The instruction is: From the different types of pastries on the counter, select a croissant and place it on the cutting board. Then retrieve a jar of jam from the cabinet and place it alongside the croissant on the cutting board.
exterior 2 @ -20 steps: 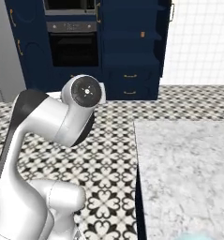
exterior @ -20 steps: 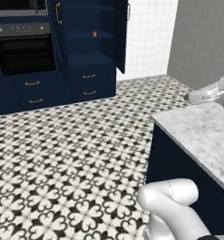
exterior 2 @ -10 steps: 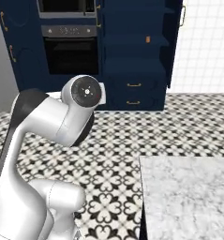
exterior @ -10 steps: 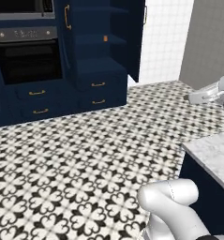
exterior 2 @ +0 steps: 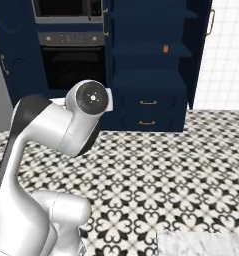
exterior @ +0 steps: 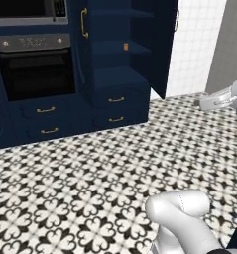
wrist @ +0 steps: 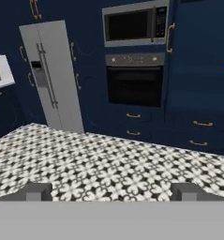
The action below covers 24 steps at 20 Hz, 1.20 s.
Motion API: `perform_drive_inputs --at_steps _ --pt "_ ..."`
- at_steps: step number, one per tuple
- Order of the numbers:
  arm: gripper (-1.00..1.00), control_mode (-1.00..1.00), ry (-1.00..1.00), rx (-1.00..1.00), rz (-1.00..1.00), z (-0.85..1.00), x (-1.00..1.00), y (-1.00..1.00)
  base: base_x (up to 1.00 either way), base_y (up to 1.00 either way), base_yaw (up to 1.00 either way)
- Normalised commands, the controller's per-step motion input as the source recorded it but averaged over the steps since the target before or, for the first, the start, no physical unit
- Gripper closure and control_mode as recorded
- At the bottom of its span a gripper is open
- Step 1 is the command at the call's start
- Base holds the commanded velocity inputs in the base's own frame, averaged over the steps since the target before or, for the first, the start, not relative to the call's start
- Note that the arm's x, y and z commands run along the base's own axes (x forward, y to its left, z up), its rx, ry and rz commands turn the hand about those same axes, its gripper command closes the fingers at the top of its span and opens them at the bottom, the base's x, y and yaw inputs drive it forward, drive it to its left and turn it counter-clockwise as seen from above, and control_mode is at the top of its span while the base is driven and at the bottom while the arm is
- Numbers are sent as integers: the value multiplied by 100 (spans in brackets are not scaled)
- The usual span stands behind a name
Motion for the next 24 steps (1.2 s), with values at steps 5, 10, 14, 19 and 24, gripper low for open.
perform_drive_inputs --at_steps 5,10,14,19,24 --pt "-100 100 0 0 0 0 0 0 100 12 7" --pt "-100 100 0 0 0 0 0 0 100 -10 7" --pt "-100 100 0 0 0 0 0 0 100 -76 0" --pt "-100 100 0 0 0 0 0 0 100 -100 0" --pt "-100 100 0 0 0 0 0 0 75 -22 0"
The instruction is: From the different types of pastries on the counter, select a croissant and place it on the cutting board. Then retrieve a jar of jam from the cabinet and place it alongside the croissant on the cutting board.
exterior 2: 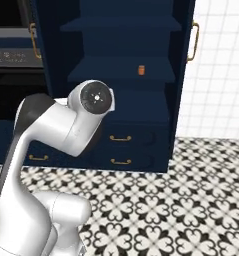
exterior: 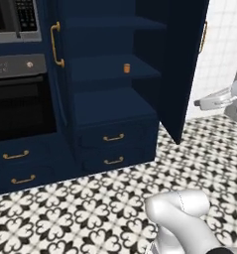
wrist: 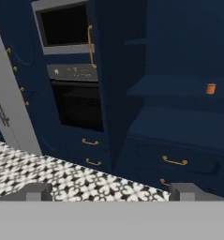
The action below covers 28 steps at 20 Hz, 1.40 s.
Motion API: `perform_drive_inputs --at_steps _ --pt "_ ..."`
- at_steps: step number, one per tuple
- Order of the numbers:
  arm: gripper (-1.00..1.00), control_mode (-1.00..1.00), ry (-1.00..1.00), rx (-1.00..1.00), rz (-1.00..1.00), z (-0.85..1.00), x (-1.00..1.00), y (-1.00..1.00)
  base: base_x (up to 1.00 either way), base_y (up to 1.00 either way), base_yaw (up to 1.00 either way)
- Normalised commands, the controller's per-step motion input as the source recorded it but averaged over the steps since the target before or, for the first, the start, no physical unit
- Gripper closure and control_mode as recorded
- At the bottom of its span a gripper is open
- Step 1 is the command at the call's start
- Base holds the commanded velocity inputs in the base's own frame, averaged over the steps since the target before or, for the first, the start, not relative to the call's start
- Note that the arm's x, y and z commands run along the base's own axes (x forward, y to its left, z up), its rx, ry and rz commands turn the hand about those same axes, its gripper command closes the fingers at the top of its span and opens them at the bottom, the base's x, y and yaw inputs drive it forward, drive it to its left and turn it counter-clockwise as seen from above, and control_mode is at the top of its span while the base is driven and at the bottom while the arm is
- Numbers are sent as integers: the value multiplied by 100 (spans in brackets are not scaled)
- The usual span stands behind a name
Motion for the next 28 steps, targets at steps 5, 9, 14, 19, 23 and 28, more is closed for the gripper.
perform_drive_inputs --at_steps 5,9,14,19,23,28 --pt "-100 100 0 0 0 0 0 0 44 3 0" --pt "-100 100 0 0 0 0 0 0 100 -1 0" --pt "-100 100 0 0 0 0 0 0 100 -15 0" --pt "-100 100 0 0 0 0 0 0 100 -49 0" --pt "-100 100 0 0 0 0 0 0 100 -32 0" --pt "-100 100 0 0 0 0 0 0 100 25 -3"
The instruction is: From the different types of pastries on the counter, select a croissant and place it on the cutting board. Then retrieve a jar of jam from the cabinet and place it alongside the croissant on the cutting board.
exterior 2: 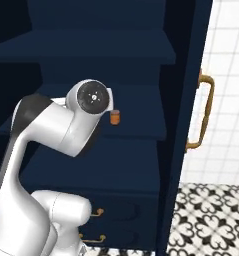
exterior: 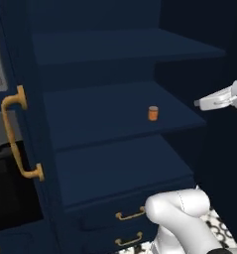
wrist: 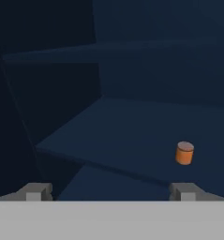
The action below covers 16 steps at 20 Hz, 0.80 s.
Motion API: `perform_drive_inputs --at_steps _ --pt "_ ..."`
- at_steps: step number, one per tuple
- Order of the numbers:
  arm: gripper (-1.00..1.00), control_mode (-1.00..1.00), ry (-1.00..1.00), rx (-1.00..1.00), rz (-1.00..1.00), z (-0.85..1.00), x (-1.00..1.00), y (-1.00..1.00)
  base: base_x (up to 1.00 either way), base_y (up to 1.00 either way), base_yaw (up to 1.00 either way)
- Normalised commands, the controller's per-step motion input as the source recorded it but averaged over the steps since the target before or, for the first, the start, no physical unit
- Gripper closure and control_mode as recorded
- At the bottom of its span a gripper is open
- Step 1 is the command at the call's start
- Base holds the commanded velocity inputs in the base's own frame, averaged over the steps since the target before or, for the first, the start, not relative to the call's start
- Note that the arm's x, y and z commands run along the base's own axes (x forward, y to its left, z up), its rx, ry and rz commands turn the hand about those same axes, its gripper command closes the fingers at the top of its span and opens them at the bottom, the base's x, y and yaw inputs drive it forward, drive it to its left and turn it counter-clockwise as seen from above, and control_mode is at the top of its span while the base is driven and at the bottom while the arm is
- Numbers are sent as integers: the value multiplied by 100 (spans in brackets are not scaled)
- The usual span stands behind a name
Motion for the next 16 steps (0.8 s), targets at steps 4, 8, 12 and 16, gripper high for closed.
perform_drive_inputs --at_steps 4,8,12,16 --pt "-100 100 0 0 0 0 0 0 100 20 0" --pt "-100 100 0 0 0 0 0 0 100 6 0" --pt "-100 100 0 0 0 0 0 0 16 0 1" --pt "-100 100 0 0 0 0 0 0 0 0 0"
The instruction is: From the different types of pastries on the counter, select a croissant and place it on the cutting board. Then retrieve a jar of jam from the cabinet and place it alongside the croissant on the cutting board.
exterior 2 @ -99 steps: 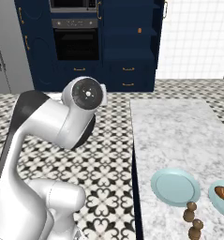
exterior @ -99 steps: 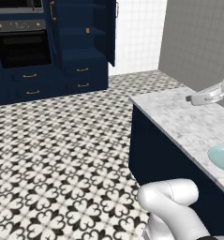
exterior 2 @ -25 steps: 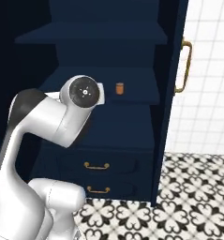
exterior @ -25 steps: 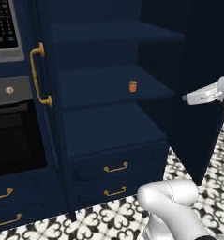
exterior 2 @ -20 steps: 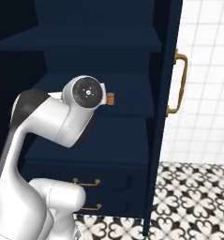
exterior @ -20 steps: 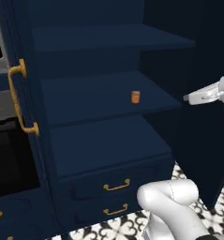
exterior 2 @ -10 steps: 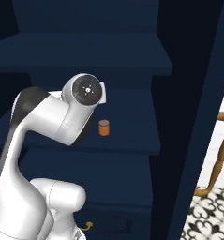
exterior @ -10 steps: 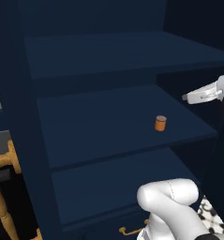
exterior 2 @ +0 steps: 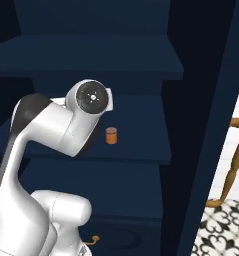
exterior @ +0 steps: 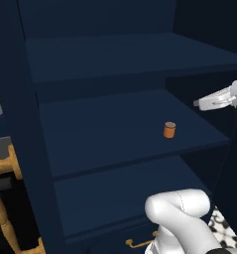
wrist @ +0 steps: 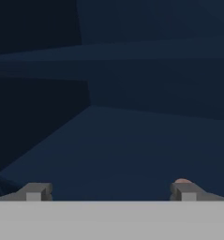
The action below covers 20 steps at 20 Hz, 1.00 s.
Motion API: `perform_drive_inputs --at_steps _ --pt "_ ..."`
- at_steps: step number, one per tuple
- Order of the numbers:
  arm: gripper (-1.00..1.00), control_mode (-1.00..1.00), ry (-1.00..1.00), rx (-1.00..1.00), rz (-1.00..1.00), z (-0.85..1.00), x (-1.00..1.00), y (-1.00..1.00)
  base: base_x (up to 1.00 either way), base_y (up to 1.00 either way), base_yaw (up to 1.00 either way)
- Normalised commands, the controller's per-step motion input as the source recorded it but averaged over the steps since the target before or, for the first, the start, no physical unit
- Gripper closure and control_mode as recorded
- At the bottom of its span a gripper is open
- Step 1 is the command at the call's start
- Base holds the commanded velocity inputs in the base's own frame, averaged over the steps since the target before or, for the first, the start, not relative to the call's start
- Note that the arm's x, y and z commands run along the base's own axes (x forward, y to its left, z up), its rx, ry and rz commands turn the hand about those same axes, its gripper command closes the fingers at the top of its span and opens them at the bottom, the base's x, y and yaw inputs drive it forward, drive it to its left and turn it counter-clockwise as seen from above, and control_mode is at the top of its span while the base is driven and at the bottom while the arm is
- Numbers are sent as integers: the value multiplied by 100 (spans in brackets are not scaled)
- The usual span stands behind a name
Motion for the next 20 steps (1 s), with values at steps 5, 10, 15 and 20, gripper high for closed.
perform_drive_inputs --at_steps 5,10,15,20 --pt "-100 100 0 0 0 0 0 0 0 0 0" --pt "-100 -100 0 0 0 0 0 0 0 0 0" --pt "-100 -100 0 0 0 0 0 0 0 0 0" --pt "-100 -100 -10 1 3 -37 -30 -30 0 0 0"
